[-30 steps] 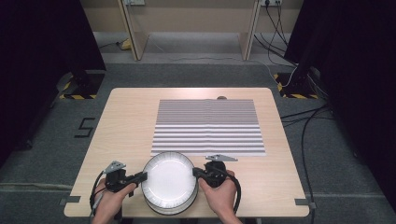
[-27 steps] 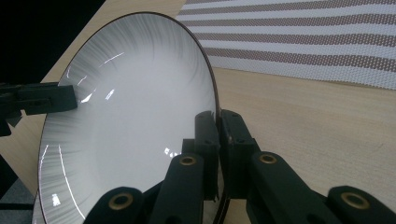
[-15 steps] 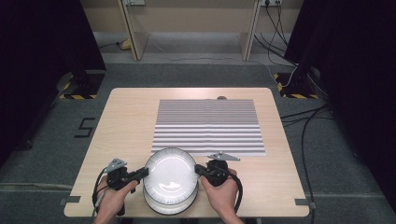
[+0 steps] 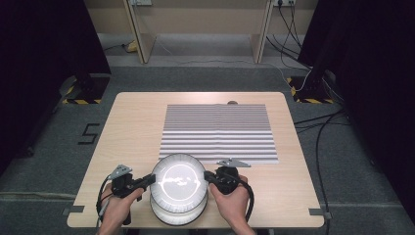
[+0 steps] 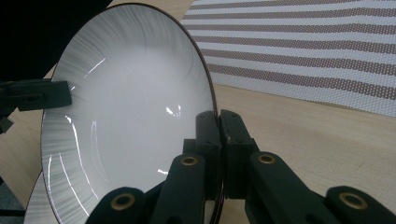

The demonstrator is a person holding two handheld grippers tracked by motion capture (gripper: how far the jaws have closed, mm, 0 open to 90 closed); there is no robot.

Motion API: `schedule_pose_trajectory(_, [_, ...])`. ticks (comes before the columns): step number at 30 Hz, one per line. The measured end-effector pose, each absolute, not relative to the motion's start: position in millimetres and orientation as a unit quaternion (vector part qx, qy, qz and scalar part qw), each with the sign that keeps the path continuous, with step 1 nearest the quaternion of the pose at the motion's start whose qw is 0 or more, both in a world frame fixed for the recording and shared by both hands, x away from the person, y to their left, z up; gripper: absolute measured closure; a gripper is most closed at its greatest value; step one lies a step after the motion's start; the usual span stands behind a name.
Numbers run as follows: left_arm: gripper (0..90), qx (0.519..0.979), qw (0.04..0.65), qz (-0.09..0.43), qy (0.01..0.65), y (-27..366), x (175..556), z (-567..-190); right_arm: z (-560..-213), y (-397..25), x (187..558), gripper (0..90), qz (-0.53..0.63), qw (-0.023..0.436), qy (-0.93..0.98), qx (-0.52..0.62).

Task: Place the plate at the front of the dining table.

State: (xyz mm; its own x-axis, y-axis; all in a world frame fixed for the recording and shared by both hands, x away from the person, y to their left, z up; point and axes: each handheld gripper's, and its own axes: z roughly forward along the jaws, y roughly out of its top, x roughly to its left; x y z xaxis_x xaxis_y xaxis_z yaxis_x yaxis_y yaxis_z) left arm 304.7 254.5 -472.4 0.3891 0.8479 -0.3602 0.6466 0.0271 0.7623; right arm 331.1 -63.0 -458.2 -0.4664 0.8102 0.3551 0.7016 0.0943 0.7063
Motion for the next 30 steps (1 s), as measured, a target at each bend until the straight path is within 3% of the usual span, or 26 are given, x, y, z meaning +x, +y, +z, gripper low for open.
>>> schedule_pose_trajectory(30, [86.0, 0.681, 0.482, 0.112, 0.539, 253.4, 313.4, -462.8, -450.3, -64.3, 334.3, 87.3, 0.444, 0.074, 0.732, 0.511])
